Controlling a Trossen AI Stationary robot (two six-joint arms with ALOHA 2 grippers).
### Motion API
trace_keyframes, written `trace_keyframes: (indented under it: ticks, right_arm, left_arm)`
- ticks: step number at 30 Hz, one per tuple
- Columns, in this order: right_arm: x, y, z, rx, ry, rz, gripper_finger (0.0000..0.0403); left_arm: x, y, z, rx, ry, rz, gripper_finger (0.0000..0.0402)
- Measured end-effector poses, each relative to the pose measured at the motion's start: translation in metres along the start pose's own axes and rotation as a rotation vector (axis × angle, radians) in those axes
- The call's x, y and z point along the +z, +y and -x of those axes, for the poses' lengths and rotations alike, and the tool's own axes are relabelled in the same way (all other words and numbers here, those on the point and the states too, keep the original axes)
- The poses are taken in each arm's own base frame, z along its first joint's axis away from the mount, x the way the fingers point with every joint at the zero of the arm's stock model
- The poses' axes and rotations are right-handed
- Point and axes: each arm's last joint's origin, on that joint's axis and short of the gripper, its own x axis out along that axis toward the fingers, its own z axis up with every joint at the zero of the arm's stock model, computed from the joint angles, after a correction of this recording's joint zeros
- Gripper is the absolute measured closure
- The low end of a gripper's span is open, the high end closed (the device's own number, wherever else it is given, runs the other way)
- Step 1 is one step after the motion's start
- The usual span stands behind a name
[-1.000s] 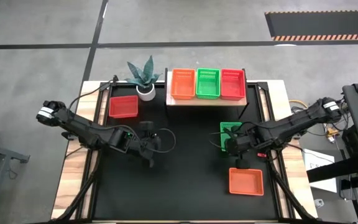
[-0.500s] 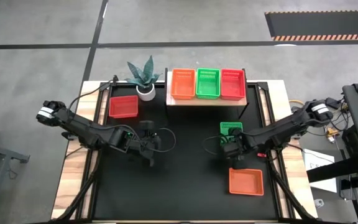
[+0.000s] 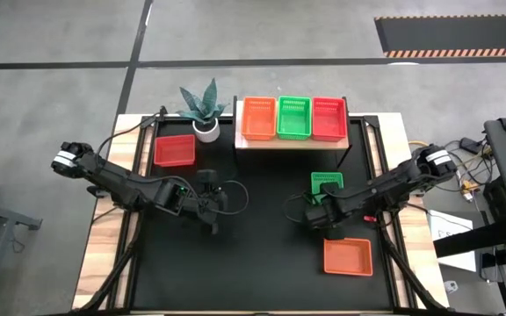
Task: Stack baskets on shelf by color
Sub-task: Stack the green bin on top of the green bins on the shelf
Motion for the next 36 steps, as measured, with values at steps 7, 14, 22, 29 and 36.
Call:
trace_keyframes:
  ticks: [7, 14, 22, 29, 36]
  right_arm:
    - [-0.001, 0.0, 0.002, 0.004, -0.009, -0.02, 0.0392]
    - [0.011, 0.001, 0.023, 0.063, -0.065, -0.052, 0.0394]
    - [0.038, 0.009, 0.08, 0.13, -0.253, -0.045, 0.0394]
    - [0.056, 0.017, 0.138, 0.187, -0.448, -0.014, 0.0394]
    - [0.078, 0.019, 0.18, 0.139, -0.605, 0.101, 0.0394]
  left_arm:
    - [-0.001, 0.0, 0.0, 0.0, 0.003, -0.051, 0.0402]
    - [0.0, 0.002, 0.003, 0.0, -0.01, -0.146, 0.0402]
    - [0.001, 0.008, 0.012, 0.0, -0.144, -0.239, 0.0402]
    - [-0.011, 0.018, 0.027, -0.047, -0.37, -0.297, 0.0402]
    - [-0.028, 0.029, 0.041, -0.029, -0.495, -0.211, 0.0402]
